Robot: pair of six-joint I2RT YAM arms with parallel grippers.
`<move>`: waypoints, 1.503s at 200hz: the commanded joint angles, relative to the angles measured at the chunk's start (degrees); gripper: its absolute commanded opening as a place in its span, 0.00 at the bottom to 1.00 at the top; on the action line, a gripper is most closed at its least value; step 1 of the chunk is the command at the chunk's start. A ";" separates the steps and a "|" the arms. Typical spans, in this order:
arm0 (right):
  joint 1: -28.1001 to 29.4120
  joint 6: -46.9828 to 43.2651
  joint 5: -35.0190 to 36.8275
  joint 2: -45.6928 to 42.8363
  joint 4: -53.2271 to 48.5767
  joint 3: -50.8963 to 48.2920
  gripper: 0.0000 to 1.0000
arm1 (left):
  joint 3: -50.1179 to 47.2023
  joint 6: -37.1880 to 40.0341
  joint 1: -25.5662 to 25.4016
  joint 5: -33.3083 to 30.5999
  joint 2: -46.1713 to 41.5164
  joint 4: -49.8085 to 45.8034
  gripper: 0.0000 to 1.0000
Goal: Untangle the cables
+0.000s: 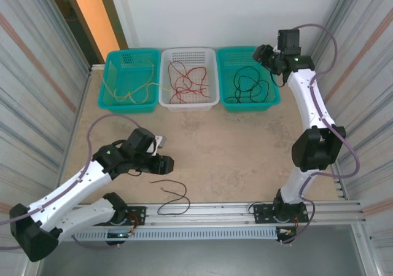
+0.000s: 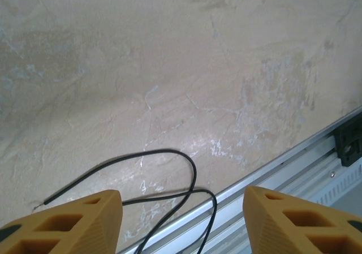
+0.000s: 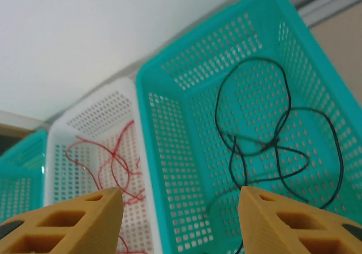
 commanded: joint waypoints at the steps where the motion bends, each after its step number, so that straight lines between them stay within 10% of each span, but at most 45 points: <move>1: 2.92 -0.91 2.02 -8.75 0.38 -7.38 0.57 | -0.44 -0.66 -3.36 -2.06 4.55 -2.55 0.61; 73: 12.74 2.22 6.24 -29.10 2.05 -32.06 0.60 | 1.46 -1.64 -18.59 -0.25 21.02 -4.78 0.56; 166: 19.09 4.16 4.86 -33.40 0.99 -39.92 0.59 | 10.29 4.09 -16.09 -3.18 32.08 -2.10 0.54; 247: 47.82 5.40 5.81 -16.48 3.72 -42.34 0.48 | 3.60 1.85 20.27 0.28 5.37 -0.96 0.49; 300: 57.12 -0.58 1.38 1.18 -13.64 -27.56 0.43 | 8.27 3.24 27.61 1.42 5.02 1.92 0.48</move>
